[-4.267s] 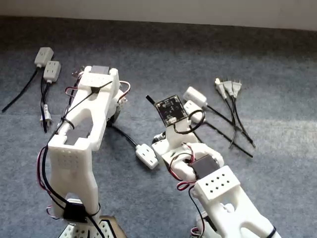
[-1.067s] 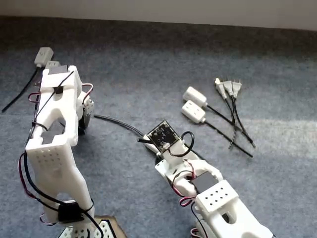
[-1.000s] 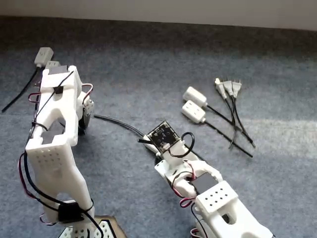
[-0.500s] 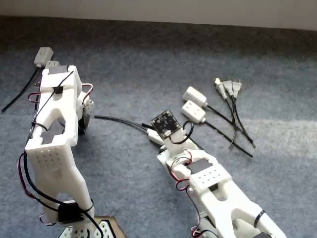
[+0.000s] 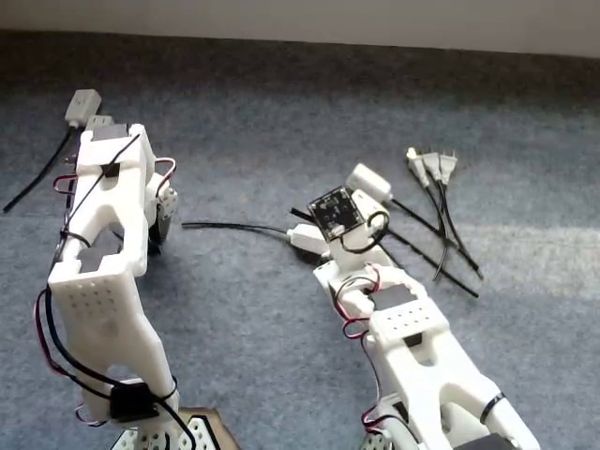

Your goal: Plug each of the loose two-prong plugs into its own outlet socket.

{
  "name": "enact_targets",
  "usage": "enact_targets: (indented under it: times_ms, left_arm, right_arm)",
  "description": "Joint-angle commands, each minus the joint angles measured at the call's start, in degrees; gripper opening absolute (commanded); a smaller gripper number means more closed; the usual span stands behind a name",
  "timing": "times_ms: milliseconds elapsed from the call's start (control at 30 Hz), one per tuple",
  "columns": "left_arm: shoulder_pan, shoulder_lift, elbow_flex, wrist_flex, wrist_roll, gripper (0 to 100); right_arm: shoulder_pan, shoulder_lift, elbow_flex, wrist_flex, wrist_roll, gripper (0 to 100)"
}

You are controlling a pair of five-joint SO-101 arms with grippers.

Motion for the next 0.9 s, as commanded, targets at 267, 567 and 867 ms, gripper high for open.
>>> enact_targets:
  times_ms: [267, 567, 867]
  left_arm:
    - [-0.3, -1.0, -2.1, 0.9, -0.5, 5]
    - [0.7, -0.9, -1.7, 0.8, -0.8, 5]
    - [4.7, -0.9, -2.1, 0.4, -11.1, 5]
  right_arm:
    - [2.2, 4.9, -11.8, 11.7, -3.1, 0.8]
    - [-0.7, -0.1, -21.1, 20.2, -16.1, 0.8]
    - [-0.7, 14.5, -30.5, 20.4, -29.2, 0.8]
